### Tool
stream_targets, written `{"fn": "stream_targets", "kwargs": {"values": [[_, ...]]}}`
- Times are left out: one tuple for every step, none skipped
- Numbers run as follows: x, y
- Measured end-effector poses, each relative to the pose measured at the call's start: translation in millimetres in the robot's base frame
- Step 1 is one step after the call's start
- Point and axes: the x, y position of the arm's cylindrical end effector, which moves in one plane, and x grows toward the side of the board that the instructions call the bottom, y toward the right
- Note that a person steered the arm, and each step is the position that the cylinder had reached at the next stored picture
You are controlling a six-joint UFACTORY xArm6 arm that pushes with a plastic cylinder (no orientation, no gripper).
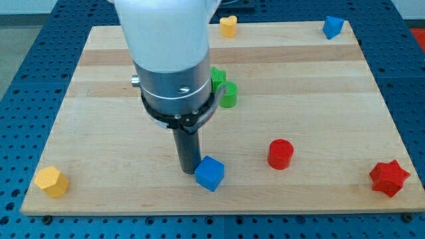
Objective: Move your arm parallel left to the blue triangle
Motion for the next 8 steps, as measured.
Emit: {"fn": "stream_targets", "kwargs": {"values": [[2.5,1.9],[-12.7,1.9],[-34.1,3.1],[-57.1,17.0],[-74.0,51.5],[-80.4,99.7],[-95.1,139.1],[-118.0,176.6]]}}
